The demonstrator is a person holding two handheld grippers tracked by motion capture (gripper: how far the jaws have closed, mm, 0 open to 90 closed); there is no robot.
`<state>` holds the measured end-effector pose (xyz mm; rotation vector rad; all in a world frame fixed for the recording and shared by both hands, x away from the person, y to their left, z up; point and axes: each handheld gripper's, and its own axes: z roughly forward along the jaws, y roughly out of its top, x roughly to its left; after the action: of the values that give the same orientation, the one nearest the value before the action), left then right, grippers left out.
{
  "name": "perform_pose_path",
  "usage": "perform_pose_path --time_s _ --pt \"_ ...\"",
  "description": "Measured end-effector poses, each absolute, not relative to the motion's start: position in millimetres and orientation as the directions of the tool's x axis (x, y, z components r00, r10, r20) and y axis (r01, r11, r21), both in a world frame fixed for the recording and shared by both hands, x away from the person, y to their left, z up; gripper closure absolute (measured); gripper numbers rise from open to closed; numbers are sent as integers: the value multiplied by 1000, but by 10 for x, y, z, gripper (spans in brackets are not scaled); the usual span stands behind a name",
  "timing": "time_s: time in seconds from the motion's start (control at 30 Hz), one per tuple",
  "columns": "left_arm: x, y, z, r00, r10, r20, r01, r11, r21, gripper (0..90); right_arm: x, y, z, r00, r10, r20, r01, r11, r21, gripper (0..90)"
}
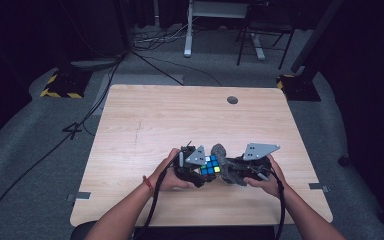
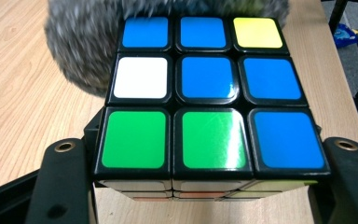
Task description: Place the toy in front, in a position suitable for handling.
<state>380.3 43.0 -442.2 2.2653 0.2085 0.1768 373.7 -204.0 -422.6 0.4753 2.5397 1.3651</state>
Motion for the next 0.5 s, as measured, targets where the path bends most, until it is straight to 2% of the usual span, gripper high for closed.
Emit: perform_pose_path --time_s 0.27,0.5 --pt "3804 405 -4440 978 200 55 89 -645 759 338 3712 -2055 -4172 -936 352 -15 156 453 878 788" --pt "3788 325 -4479 978 192 86 70 -683 727 333 3684 -1944 -4132 -951 310 0 140 429 893 789"
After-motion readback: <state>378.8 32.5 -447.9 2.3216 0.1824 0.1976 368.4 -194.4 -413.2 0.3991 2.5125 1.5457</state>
